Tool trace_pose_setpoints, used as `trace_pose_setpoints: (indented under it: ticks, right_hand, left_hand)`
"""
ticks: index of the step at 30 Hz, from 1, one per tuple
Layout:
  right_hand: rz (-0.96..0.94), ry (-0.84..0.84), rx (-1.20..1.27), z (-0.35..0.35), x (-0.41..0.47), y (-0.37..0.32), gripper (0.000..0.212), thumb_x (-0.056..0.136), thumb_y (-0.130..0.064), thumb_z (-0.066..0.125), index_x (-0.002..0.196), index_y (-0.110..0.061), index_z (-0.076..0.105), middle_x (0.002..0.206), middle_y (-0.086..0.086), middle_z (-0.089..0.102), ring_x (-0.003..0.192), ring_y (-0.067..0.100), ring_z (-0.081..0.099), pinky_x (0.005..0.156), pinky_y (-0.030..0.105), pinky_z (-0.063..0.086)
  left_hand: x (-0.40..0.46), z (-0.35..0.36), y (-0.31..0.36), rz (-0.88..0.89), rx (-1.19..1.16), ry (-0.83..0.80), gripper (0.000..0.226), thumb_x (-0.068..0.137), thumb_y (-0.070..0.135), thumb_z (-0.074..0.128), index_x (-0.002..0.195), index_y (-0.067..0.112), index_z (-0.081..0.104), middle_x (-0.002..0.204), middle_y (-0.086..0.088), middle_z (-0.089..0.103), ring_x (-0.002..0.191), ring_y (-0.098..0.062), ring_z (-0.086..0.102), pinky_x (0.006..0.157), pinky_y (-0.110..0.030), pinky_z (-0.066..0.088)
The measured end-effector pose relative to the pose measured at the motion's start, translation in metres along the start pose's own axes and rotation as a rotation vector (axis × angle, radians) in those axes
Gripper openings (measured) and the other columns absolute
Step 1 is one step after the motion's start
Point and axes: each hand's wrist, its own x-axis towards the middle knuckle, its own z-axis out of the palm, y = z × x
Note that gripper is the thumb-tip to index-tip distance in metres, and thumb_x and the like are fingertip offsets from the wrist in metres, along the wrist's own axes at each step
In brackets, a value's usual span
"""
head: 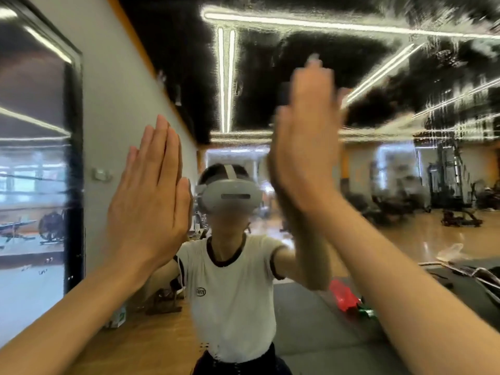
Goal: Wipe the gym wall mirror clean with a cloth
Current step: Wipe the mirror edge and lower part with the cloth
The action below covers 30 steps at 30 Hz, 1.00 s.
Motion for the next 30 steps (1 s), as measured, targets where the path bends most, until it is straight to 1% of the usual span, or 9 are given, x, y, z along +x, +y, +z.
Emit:
trace_pose_setpoints:
  ticks: [3,5,11,14,16,20,23,27,30]
  right_hand:
    - [-0.388,-0.097,-0.017,0.029,-0.009,-0.058,0.052,0.105,-0.024,0.03,0.154,-0.006,0.034,0.162,0.014,0.03,0.153,0.027,0.021,0.124,0.04,-0.003]
    - [-0.468,-0.138,-0.042,0.023,0.001,-0.038,0.055,0.105,-0.027,0.026,0.156,-0.007,0.031,0.164,0.011,0.027,0.153,0.025,0.02,0.124,0.039,-0.002]
    - [0.13,-0.091,-0.082,-0.042,0.007,0.129,0.051,0.104,-0.019,0.028,0.151,0.0,0.032,0.161,0.018,0.028,0.15,0.029,0.021,0.124,0.047,0.003]
    - [0.339,-0.051,-0.159,-0.035,-0.005,0.119,0.06,0.105,-0.03,0.016,0.159,-0.002,0.013,0.168,0.013,0.008,0.156,0.026,0.004,0.125,0.049,-0.002]
    - [0.228,0.003,-0.101,-0.017,-0.011,0.064,0.058,0.105,-0.026,0.024,0.157,0.0,0.02,0.167,0.016,0.015,0.155,0.029,0.01,0.125,0.052,0.003]
    - [-0.296,-0.095,0.021,0.02,-0.045,-0.053,0.056,0.1,-0.016,0.026,0.154,-0.002,0.032,0.162,0.018,0.028,0.152,0.03,0.02,0.124,0.046,0.002]
    - [-0.435,-0.148,-0.001,0.015,-0.042,-0.035,0.055,0.102,-0.017,0.04,0.155,-0.004,0.031,0.163,0.016,0.028,0.152,0.029,0.021,0.124,0.043,0.004]
    - [-0.082,-0.191,-0.03,-0.03,-0.046,0.078,0.055,0.096,-0.009,0.045,0.15,-0.004,0.036,0.159,0.017,0.032,0.147,0.031,0.03,0.121,0.055,0.021]
    - [0.255,-0.127,-0.11,-0.051,-0.06,0.131,0.06,0.104,-0.026,0.026,0.158,-0.002,0.018,0.166,0.016,0.017,0.154,0.029,0.013,0.124,0.051,0.006]
  left_hand:
    - [0.0,-0.001,0.001,-0.014,-0.011,0.005,0.064,0.105,0.03,0.024,0.161,0.004,0.008,0.169,-0.011,0.004,0.157,-0.023,0.003,0.125,-0.028,-0.007]
    - [0.0,-0.002,0.001,-0.013,-0.015,0.003,0.064,0.104,0.03,0.024,0.161,0.004,0.009,0.169,-0.011,0.004,0.157,-0.022,0.002,0.126,-0.028,-0.007]
    - [-0.002,0.002,0.0,-0.014,0.001,-0.011,0.064,0.105,0.03,0.022,0.162,0.008,0.004,0.17,-0.008,-0.002,0.157,-0.018,-0.004,0.126,-0.03,-0.007]
    - [-0.001,0.001,0.002,-0.015,0.004,-0.005,0.064,0.105,0.03,0.022,0.162,0.007,0.005,0.17,-0.008,-0.001,0.157,-0.019,-0.003,0.125,-0.028,-0.009]
    - [-0.002,0.0,0.003,-0.02,0.003,-0.004,0.064,0.105,0.03,0.022,0.162,0.006,0.005,0.17,-0.009,-0.001,0.157,-0.019,-0.003,0.125,-0.027,-0.01]
    - [-0.001,-0.002,0.003,-0.024,0.013,-0.009,0.063,0.106,0.03,0.022,0.161,0.004,0.006,0.17,-0.011,0.0,0.157,-0.021,-0.002,0.125,-0.027,-0.01]
    - [-0.001,-0.002,0.003,-0.031,0.011,-0.015,0.063,0.106,0.029,0.024,0.161,0.005,0.006,0.169,-0.01,-0.001,0.156,-0.02,-0.003,0.124,-0.027,-0.01]
    - [0.0,-0.002,0.003,-0.034,-0.016,-0.014,0.064,0.104,0.028,0.025,0.161,0.005,0.006,0.17,-0.011,0.001,0.157,-0.023,0.001,0.125,-0.027,-0.007]
    - [0.0,-0.002,0.004,-0.029,-0.017,0.008,0.064,0.103,0.028,0.025,0.161,0.003,0.01,0.169,-0.013,0.005,0.157,-0.025,0.004,0.125,-0.027,-0.007]
